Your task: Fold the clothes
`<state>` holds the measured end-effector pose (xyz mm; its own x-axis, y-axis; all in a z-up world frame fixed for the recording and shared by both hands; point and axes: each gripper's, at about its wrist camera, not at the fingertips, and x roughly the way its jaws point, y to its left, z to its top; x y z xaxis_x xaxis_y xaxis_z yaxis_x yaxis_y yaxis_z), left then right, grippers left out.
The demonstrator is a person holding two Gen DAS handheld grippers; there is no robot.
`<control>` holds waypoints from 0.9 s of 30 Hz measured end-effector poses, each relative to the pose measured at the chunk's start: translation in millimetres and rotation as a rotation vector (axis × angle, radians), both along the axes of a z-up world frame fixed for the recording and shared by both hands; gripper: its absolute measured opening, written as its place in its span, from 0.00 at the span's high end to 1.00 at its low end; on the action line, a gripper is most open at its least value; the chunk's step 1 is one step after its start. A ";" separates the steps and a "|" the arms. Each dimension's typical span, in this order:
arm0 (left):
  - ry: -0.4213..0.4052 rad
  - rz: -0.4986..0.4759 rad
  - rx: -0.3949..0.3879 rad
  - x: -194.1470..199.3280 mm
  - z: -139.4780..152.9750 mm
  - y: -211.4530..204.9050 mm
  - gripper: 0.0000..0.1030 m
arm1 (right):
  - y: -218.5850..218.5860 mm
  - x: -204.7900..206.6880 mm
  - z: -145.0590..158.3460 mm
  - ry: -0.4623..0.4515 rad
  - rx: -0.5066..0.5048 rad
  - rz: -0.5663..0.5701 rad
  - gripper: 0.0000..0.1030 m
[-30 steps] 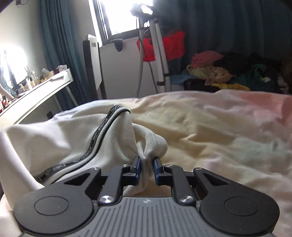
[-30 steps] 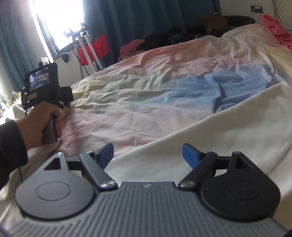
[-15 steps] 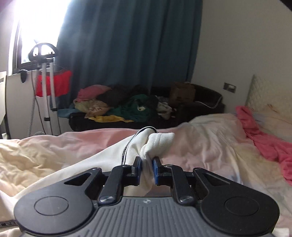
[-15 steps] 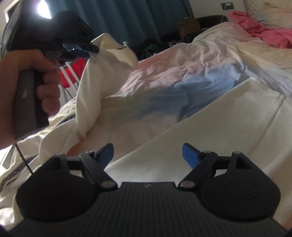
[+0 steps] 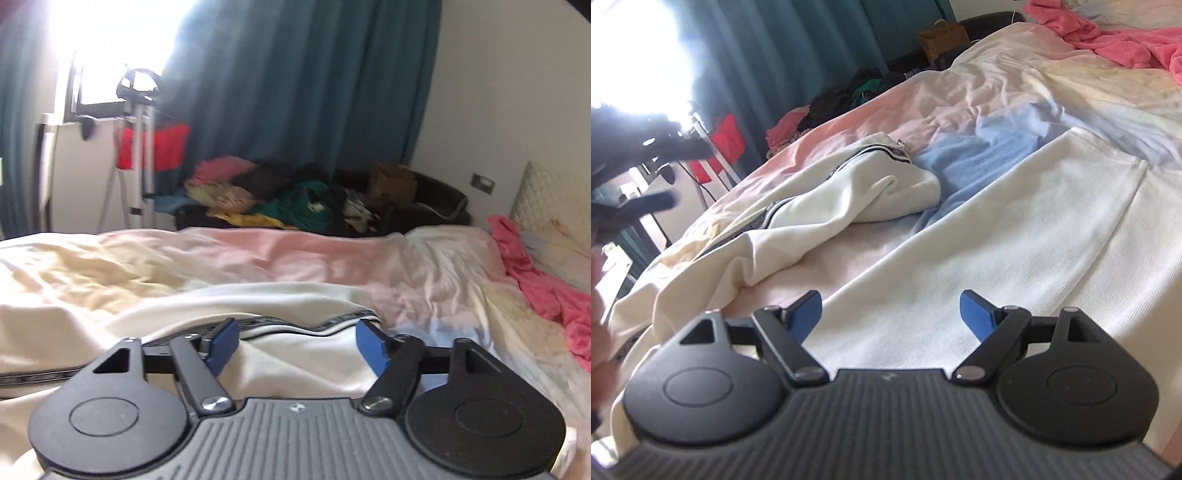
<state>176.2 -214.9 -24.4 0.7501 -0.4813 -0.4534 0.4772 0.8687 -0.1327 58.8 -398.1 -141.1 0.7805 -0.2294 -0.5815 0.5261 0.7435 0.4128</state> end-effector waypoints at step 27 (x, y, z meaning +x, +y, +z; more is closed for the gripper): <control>-0.017 0.299 -0.075 -147.9 -6.3 207.1 0.20 | -44.6 64.4 -1.7 -0.132 0.630 0.027 0.17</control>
<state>28.3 -7.8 -30.7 0.8710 -0.2692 -0.4110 0.2043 0.9592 -0.1953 123.2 -442.7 -142.8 0.8556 0.1455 -0.4967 0.4251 0.3499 0.8348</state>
